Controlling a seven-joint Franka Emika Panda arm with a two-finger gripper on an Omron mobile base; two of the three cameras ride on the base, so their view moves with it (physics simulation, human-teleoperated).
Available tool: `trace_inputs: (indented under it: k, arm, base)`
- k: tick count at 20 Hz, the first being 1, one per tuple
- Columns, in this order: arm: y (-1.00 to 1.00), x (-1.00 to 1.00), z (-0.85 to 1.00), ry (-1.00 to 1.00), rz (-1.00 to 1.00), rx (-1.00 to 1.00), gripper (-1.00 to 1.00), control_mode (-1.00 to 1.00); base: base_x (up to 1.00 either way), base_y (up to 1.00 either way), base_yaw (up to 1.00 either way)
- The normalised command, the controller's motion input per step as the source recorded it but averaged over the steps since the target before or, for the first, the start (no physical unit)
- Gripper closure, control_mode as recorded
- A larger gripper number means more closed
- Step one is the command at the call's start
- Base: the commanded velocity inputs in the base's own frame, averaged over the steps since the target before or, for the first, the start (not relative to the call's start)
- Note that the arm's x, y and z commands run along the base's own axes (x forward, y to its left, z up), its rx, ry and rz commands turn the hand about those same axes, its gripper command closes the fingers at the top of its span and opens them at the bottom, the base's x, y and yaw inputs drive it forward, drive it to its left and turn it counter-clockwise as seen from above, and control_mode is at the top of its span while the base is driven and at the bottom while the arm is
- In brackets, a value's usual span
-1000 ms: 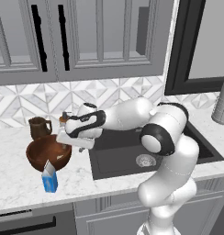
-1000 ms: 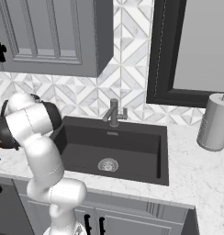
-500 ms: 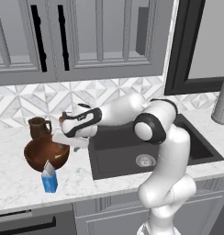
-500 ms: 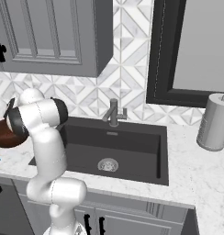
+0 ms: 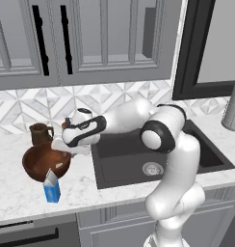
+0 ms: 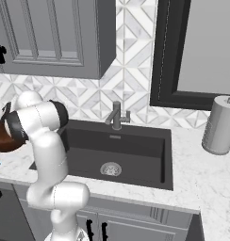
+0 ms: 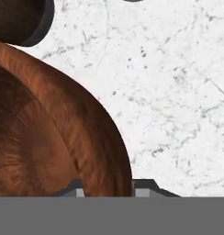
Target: Pick the garlic from the sink and place it in the bowl. Then pick the bowl and place it in the microwave. Then close the microwave door and press the start button.
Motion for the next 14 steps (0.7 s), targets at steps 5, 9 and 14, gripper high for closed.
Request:
trace_inputs:
  k: [5, 9, 14]
  arm:
    - [-0.68, -0.46, 0.26, -0.06, -0.08, 0.08, 1.00, -1.00]
    - [-0.90, -0.38, 0.63, -0.06, -0.12, 0.02, 1.00, -1.00]
    - [-0.86, -0.40, 0.71, -0.05, -0.14, 0.01, 1.00, -1.00]
  base:
    - [0.00, 0.00, 0.00]
    - [0.00, 0.00, 0.00]
    - [0.00, 0.00, 0.00]
